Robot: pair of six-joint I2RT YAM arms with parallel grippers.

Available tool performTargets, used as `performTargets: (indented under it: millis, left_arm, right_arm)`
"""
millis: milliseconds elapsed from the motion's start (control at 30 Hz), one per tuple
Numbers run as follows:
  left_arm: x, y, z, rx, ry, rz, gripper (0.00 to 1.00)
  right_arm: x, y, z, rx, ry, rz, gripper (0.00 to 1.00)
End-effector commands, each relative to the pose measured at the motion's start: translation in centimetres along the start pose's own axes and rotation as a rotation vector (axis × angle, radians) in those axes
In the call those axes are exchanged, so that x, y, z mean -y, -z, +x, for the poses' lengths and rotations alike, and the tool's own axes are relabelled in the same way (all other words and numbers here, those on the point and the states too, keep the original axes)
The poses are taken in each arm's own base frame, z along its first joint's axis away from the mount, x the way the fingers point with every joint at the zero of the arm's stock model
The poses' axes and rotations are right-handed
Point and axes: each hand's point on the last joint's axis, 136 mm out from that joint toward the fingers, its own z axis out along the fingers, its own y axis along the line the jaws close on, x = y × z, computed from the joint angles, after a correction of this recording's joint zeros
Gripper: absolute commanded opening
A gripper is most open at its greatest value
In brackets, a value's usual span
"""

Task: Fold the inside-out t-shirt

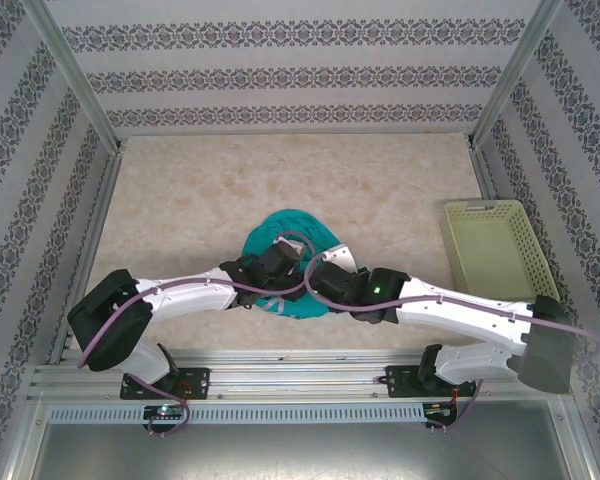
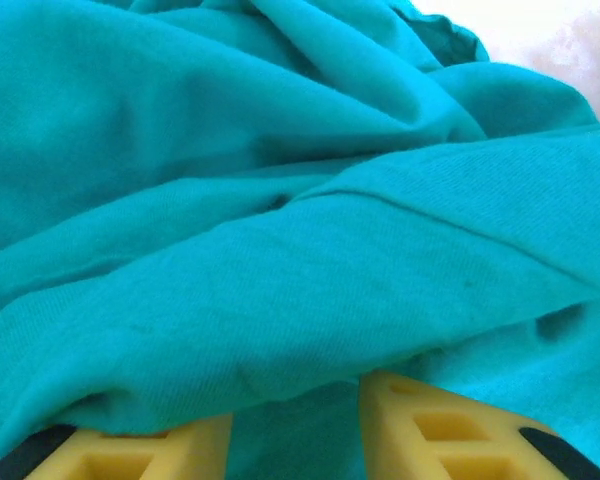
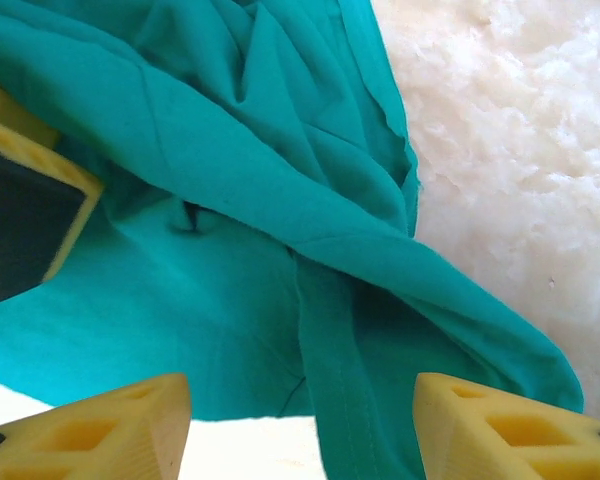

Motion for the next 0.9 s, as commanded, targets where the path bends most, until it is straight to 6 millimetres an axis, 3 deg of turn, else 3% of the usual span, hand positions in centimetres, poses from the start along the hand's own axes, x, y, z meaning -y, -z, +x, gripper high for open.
performTargets:
  millis: [0,300,533,700,800,867]
  left_arm:
    - [0.4,0.6,-0.6,0.030,0.009,0.000,0.38]
    - [0.1,0.7,-0.7,0.037,0.016,-0.010,0.39]
    - [-0.4,0.6,-0.4,0.036,0.021,-0.033,0.40]
    - [-1.4,0.3,0.0,0.024,0.037,-0.079,0.41]
    - [-2.6,0.1,0.1,0.010,0.070,-0.117,0.42]
    - [-3.6,-0.2,0.4,-0.006,0.106,-0.140,0.42]
  right_arm:
    - [1.3,-1.4,-0.1,-0.001,0.014,0.073,0.59]
    - [2.3,-4.1,0.9,-0.057,-0.003,0.121,0.53]
    - [3.3,-4.6,1.4,-0.063,-0.030,0.151,0.31]
    - [3.8,-3.5,0.9,-0.024,-0.055,0.139,0.03]
    - [3.3,-1.9,0.0,0.037,-0.069,0.050,0.00]
    - [1.8,-0.6,-0.6,0.081,-0.070,-0.084,0.00]
